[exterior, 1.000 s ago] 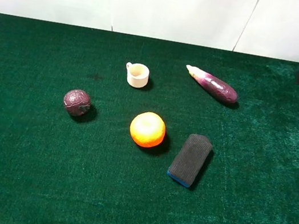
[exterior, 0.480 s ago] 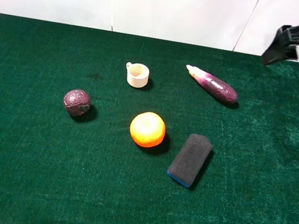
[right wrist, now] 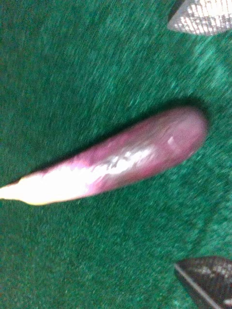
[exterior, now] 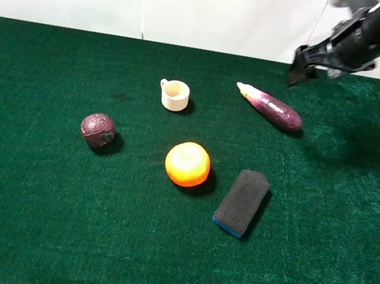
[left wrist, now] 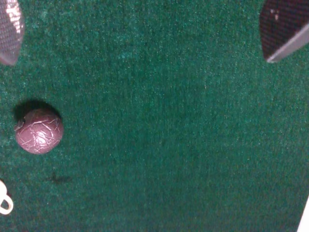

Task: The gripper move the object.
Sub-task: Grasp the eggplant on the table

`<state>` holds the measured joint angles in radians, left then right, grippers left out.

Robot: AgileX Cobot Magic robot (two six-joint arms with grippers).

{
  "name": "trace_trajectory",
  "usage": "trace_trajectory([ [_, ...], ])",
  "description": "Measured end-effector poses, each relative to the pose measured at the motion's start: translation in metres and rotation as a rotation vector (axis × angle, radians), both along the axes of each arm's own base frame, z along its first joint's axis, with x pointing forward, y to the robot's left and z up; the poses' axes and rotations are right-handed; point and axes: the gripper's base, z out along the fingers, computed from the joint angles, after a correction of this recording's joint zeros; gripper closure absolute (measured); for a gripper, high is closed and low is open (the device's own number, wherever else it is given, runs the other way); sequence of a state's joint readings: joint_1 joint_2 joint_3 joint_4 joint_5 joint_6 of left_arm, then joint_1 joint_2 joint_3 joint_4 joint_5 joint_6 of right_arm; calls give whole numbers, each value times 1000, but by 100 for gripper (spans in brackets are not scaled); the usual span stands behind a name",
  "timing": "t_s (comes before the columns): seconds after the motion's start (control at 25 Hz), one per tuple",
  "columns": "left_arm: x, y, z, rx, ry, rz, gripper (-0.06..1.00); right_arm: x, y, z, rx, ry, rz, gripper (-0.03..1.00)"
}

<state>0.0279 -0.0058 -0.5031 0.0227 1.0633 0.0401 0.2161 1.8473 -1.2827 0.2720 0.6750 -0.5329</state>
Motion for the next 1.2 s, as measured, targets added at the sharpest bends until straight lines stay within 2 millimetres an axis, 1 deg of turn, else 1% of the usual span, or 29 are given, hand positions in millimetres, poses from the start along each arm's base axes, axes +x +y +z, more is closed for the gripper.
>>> trace_trajectory([
  [0.2, 0, 0, 0, 0, 0, 0, -5, 6, 19, -25, -8, 3, 32, 27],
  [0.4, 0, 0, 0, 0, 0, 0, -5, 11, 27, -44, -24, 1, 50, 27],
  [0.76, 0, 0, 0, 0, 0, 0, -5, 19, 26, -68, -77, -26, 76, 27],
  [1.2, 0, 0, 0, 0, 0, 0, -5, 23, 25, -99, -124, 3, 102, 27],
])
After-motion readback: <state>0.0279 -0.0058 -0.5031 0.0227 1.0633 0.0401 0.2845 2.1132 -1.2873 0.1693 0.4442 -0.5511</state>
